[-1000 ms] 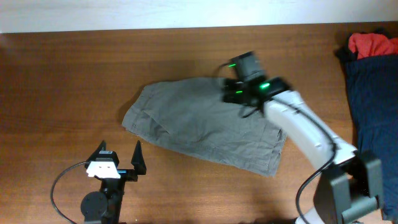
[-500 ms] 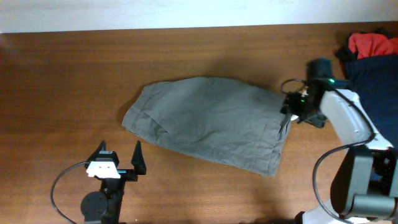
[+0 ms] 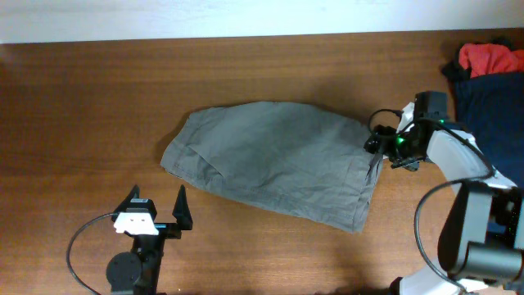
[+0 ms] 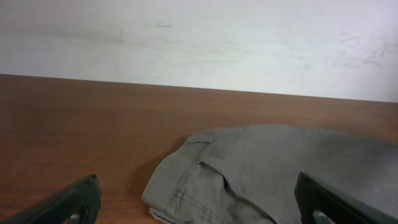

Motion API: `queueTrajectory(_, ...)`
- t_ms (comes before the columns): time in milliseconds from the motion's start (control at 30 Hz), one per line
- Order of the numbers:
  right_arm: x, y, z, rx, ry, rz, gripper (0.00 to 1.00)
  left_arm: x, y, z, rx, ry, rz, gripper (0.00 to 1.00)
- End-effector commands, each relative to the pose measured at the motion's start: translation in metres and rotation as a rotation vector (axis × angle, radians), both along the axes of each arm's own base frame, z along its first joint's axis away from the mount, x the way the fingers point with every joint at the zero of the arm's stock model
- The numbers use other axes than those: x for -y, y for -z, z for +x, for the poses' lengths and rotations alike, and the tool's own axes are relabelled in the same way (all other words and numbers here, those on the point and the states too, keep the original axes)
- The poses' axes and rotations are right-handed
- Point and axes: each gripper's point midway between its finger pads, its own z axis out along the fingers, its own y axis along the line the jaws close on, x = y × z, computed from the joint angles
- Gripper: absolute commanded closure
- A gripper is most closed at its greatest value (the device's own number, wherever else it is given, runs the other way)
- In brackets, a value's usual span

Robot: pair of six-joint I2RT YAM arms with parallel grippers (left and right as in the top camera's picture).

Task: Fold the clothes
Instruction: 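Pull the shorts' right corner rightward to flatten with the right gripper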

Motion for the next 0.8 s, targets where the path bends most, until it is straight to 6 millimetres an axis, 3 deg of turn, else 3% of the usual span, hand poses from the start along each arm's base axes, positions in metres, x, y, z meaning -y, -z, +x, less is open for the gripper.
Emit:
queueTrajectory(0,-0.008,0.020,-0.003,-0.037,-0.024,0.031,0.21,0.000,0.002,0.000,0.003,-0.002,0.016,0.01)
queueTrajectory(267,-0.005,0.025,0.011,0.005,-0.016,0.017,0.33,0.000,0.002,0.000,0.003,-0.002,0.016,0.01)
queueTrajectory(433,-0.003,0.022,0.021,0.052,-0.017,0.008,0.72,0.000,0.002,0.000,0.003,-0.002,0.016,0.01)
queueTrajectory(567,0.000,0.017,0.035,0.112,-0.018,-0.004,0.96,0.000,0.002,0.000,0.003,-0.002,0.016,0.01)
queueTrajectory(767,0.005,0.000,0.071,0.280,-0.024,-0.035,0.96,0.000,0.002,0.000,0.003,-0.002,0.016,0.01)
